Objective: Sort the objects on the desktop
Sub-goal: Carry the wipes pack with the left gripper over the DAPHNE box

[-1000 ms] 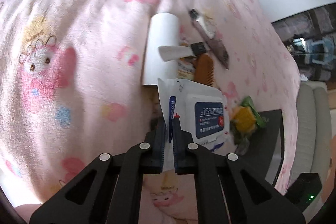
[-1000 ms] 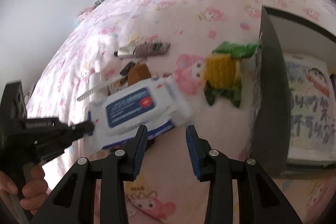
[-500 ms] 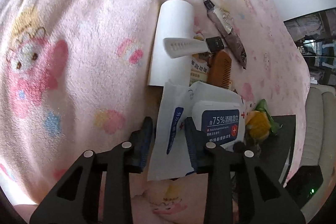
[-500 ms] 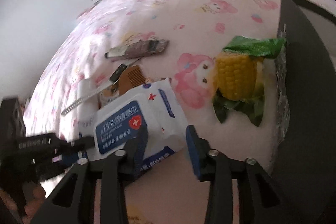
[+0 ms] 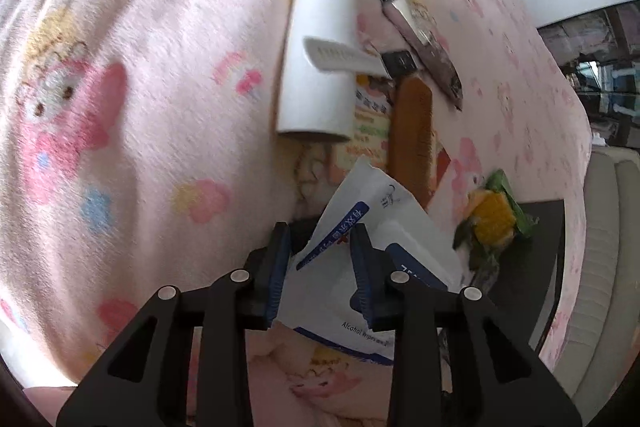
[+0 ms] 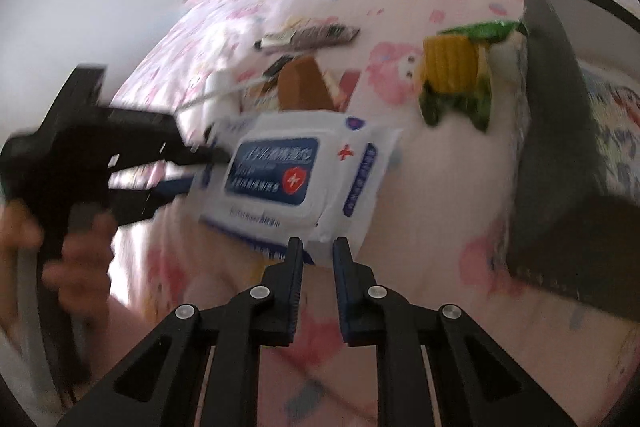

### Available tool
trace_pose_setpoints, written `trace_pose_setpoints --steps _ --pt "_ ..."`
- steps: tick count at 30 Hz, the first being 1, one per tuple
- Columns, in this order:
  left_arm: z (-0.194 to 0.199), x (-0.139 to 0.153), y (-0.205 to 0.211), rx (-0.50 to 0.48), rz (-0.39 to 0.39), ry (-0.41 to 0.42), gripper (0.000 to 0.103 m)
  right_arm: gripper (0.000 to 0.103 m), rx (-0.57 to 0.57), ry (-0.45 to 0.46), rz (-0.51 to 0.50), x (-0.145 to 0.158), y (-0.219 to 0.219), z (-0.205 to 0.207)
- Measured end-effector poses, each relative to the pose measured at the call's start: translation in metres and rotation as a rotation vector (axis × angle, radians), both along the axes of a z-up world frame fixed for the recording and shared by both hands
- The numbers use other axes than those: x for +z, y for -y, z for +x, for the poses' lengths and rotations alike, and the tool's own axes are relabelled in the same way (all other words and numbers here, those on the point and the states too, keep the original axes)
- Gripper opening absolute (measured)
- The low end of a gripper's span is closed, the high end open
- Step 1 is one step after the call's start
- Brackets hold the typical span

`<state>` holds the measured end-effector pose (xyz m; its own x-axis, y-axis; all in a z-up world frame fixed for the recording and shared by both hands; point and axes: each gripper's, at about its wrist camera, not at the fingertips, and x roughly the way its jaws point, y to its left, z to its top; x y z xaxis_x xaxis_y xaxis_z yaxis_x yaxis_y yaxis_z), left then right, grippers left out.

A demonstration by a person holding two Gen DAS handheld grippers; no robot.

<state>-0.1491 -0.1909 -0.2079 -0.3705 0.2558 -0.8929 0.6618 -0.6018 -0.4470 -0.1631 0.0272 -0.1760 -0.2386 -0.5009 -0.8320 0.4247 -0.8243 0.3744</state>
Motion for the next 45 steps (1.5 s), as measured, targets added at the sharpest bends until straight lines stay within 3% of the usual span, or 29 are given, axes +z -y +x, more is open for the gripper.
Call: trace_pose_setpoints --steps 8,12,15,17,19,23,25,32,36,38,41,45 --pt "0.000 0.002 -0.003 -0.014 -0.003 -0.008 0.030 0.015 -0.101 -0.004 -0.023 0.010 -0.021 -0.014" --pt "0.000 -0.003 -0.005 -0.023 -0.015 -0.001 0.033 0.038 -0.135 0.046 -0.018 -0.010 -0.016 -0.033" --pt "-0.001 -0.006 -0.004 -0.028 -0.017 0.006 0.036 0.045 -0.142 0.081 -0.053 -0.025 -0.010 -0.041" --pt "-0.001 -0.006 -0.004 -0.028 -0.020 0.006 0.036 0.045 -0.137 0.064 -0.069 -0.024 -0.007 -0.041" --pt "0.000 -0.003 -0.005 -0.037 -0.030 -0.001 0.035 0.030 -0.127 0.050 -0.080 -0.020 -0.005 -0.040" --pt "0.004 0.002 -0.012 -0.078 -0.016 -0.021 0.034 0.021 -0.083 0.009 -0.068 -0.003 -0.009 -0.024" --pt "0.005 0.003 -0.020 -0.118 0.006 -0.031 0.039 0.020 -0.062 0.001 -0.073 0.003 -0.016 -0.013" --pt "0.014 0.012 -0.074 -0.301 -0.002 -0.056 0.039 0.019 -0.090 0.008 -0.081 0.016 -0.063 0.019" --pt "0.016 0.018 -0.103 -0.387 -0.134 -0.044 0.044 0.019 -0.071 -0.008 -0.114 0.027 -0.072 0.029" --pt "0.017 0.020 -0.103 -0.370 -0.168 -0.041 0.044 0.019 -0.059 -0.035 -0.084 0.031 -0.073 0.034" --pt "0.022 0.016 -0.081 -0.269 -0.086 -0.047 0.044 0.021 -0.083 -0.035 -0.031 0.021 -0.075 0.030" --pt "0.022 0.011 -0.076 -0.256 -0.060 -0.025 0.044 0.031 -0.159 0.055 -0.015 -0.010 -0.087 0.010"
